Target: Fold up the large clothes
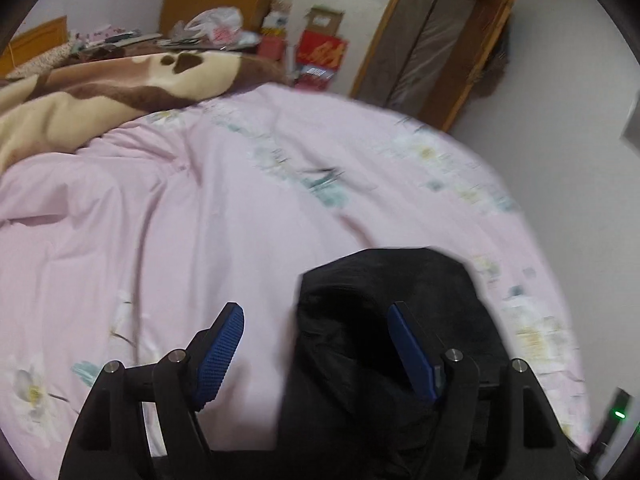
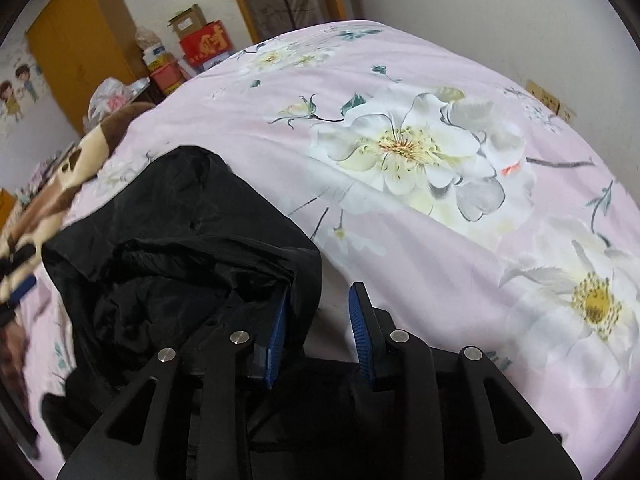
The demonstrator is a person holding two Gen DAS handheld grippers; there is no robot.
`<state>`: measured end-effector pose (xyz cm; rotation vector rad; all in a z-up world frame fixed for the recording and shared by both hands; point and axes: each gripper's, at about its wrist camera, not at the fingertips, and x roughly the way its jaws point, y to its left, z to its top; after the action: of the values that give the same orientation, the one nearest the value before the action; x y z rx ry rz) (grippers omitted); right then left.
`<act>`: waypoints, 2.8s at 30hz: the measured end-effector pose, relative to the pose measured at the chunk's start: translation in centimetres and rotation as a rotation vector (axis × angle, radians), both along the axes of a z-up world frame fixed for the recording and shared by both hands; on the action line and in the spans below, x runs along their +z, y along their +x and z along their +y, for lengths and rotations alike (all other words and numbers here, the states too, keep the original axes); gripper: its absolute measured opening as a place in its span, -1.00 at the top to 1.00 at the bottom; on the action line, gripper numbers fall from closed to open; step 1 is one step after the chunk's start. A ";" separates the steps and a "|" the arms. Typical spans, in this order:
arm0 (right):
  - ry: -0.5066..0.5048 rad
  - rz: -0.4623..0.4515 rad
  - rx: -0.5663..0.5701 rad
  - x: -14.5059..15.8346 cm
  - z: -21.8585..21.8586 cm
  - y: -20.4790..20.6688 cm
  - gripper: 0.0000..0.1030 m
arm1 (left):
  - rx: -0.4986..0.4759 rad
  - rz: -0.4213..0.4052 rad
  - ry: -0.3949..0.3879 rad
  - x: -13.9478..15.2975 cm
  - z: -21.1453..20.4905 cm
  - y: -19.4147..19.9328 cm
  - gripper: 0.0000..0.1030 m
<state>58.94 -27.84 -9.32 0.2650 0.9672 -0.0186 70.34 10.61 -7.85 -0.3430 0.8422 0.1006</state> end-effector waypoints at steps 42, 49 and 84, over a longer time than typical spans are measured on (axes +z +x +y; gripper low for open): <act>0.240 -0.046 -0.042 2.5 -3.8 -14.7 0.51 | -0.120 -0.030 -0.095 -1.2 4.8 -25.8 -0.20; 0.074 -0.061 -0.014 3.6 -2.8 -18.1 0.37 | -0.129 0.010 -0.163 0.0 3.8 -29.8 -0.29; 0.651 -0.197 0.331 9.8 5.7 -17.9 0.90 | -0.324 -0.024 -0.059 0.3 -3.3 -32.6 -0.59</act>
<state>41.00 -22.09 0.52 0.6872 0.7871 0.6243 37.71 7.34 -7.51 -0.2583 0.8682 -0.2296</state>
